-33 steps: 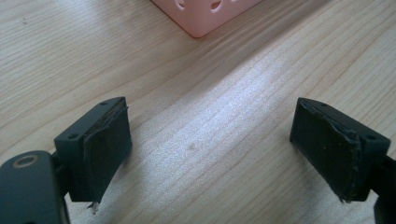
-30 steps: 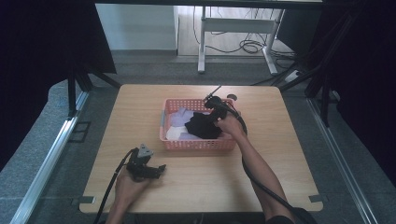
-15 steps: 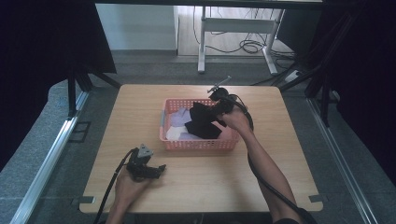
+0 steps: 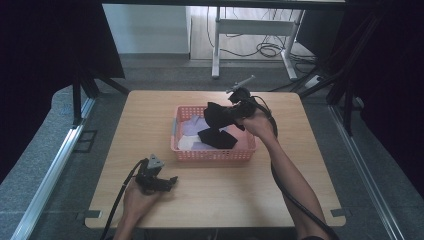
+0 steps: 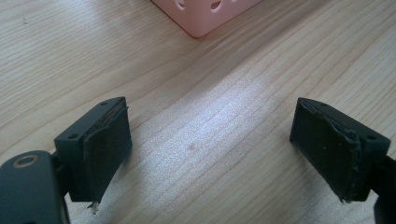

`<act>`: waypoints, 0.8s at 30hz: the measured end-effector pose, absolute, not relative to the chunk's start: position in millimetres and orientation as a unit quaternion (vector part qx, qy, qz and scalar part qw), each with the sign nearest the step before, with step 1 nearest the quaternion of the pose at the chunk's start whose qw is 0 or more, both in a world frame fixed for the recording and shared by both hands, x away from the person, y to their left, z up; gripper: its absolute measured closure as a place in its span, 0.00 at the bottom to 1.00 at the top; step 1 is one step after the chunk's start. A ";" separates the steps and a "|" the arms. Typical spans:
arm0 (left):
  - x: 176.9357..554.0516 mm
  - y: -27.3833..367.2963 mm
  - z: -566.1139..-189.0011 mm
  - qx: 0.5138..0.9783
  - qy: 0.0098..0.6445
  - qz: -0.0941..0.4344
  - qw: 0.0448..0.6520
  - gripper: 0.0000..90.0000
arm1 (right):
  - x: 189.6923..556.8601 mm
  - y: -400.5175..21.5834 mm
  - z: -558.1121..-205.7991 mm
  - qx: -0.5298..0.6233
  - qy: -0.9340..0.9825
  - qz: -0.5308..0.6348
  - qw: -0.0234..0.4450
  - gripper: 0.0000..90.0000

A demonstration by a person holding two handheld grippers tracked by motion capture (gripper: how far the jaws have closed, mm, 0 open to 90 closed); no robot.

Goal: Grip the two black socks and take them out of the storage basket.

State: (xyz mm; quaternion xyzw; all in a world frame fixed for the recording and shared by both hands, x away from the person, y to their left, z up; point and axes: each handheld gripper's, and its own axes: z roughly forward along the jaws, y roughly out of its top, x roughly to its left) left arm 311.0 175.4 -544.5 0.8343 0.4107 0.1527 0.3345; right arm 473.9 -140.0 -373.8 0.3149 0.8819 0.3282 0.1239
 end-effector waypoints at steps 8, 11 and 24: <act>311.0 175.4 -544.6 0.834 0.411 0.153 0.335 0.14 | 469.6 -162.3 -360.8 0.325 0.873 0.334 0.142 0.95; 311.0 175.3 -544.6 0.834 0.411 0.152 0.335 0.14 | 469.1 -176.1 -358.2 0.335 0.868 0.336 0.147 0.95; 310.8 175.3 -544.5 0.834 0.411 0.151 0.334 0.14 | 466.5 -228.5 -353.9 0.377 0.848 0.331 0.172 0.95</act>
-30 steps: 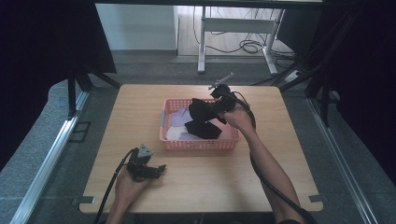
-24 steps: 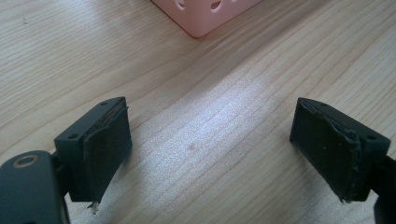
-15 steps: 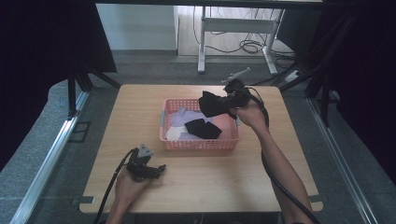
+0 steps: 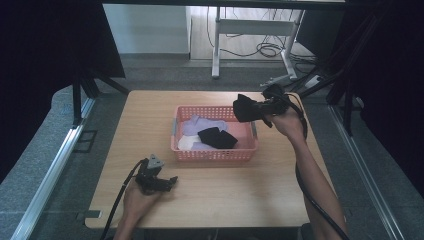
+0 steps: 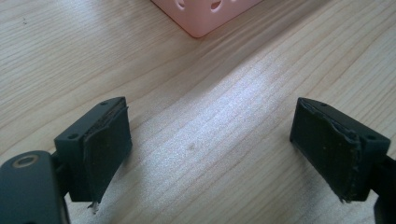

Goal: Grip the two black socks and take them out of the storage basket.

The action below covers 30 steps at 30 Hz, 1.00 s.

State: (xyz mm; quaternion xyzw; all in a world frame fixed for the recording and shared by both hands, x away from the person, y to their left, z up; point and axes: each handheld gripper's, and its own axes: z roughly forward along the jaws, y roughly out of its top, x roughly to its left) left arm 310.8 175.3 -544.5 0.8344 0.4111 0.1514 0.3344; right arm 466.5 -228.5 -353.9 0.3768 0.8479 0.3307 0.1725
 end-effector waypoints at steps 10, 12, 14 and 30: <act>310.9 175.4 -544.5 0.835 0.410 0.152 0.334 0.14 | 464.6 -272.4 -366.3 0.419 0.830 0.317 0.187 0.95; 310.9 175.4 -544.5 0.835 0.410 0.151 0.334 0.14 | 464.7 -276.8 -368.2 0.424 0.829 0.311 0.190 0.95; 310.9 175.5 -544.5 0.835 0.410 0.151 0.334 0.14 | 464.8 -284.4 -371.5 0.431 0.827 0.302 0.197 0.95; 310.7 175.2 -544.6 0.834 0.412 0.151 0.335 0.14 | 468.9 -318.1 -420.8 0.478 0.817 0.260 0.193 0.94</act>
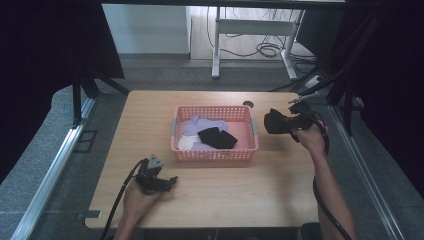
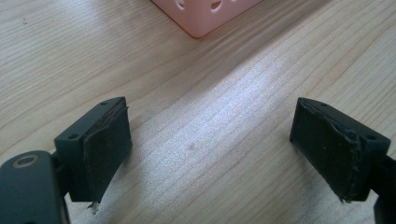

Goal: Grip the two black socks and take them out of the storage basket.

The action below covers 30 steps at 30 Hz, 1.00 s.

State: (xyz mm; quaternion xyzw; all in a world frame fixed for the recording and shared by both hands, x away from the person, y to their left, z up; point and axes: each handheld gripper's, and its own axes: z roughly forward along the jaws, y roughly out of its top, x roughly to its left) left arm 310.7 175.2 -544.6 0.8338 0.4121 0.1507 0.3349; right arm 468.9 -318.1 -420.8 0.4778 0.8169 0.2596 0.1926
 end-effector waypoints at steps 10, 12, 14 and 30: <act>310.6 174.9 -544.7 0.832 0.414 0.151 0.336 0.14 | 473.3 -313.9 -468.3 0.488 0.825 0.234 0.162 0.93; 310.6 174.9 -544.8 0.832 0.414 0.151 0.337 0.14 | 473.3 -311.8 -478.6 0.484 0.833 0.222 0.149 0.89; 310.6 174.8 -544.8 0.832 0.414 0.151 0.337 0.14 | 473.0 -311.5 -479.6 0.483 0.834 0.221 0.147 0.87; 310.7 175.2 -544.6 0.834 0.411 0.151 0.335 0.14 | 465.7 -297.2 -423.4 0.463 0.827 0.276 0.162 0.49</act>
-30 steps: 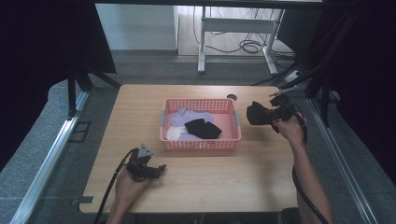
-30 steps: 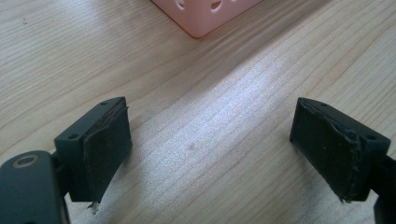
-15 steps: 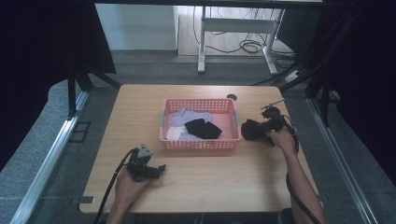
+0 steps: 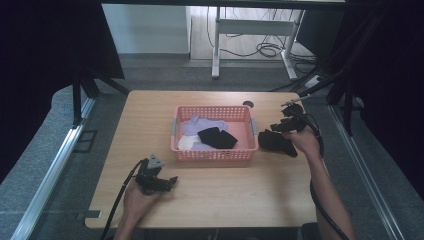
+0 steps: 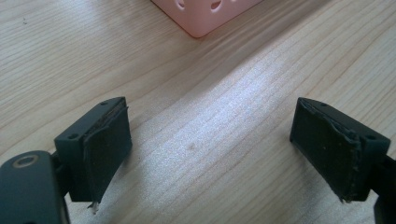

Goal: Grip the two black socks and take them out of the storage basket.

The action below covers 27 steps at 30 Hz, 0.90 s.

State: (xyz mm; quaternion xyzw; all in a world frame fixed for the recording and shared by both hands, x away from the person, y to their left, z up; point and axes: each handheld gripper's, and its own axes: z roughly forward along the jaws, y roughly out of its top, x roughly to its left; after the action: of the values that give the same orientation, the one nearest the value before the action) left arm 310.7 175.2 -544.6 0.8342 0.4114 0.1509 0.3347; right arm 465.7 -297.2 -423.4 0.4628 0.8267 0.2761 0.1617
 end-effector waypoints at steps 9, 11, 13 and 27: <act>310.9 175.4 -544.5 0.835 0.410 0.152 0.334 0.14 | 464.8 -264.8 -398.3 0.419 0.840 0.308 0.156 0.43; 310.9 175.4 -544.5 0.835 0.410 0.152 0.334 0.14 | 466.2 -249.9 -393.4 0.403 0.845 0.316 0.152 0.42; 310.9 175.4 -544.5 0.835 0.410 0.151 0.334 0.14 | 468.1 -238.0 -391.8 0.390 0.851 0.318 0.148 0.43; 311.0 175.4 -544.6 0.835 0.410 0.151 0.335 0.14 | 481.5 -162.9 -411.1 0.334 0.886 0.302 0.112 0.46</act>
State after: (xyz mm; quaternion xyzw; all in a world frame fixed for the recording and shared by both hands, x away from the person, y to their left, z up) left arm 311.0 175.4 -544.6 0.8348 0.4100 0.1514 0.3348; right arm 481.5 -162.9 -411.1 0.3344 0.8858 0.3017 0.1117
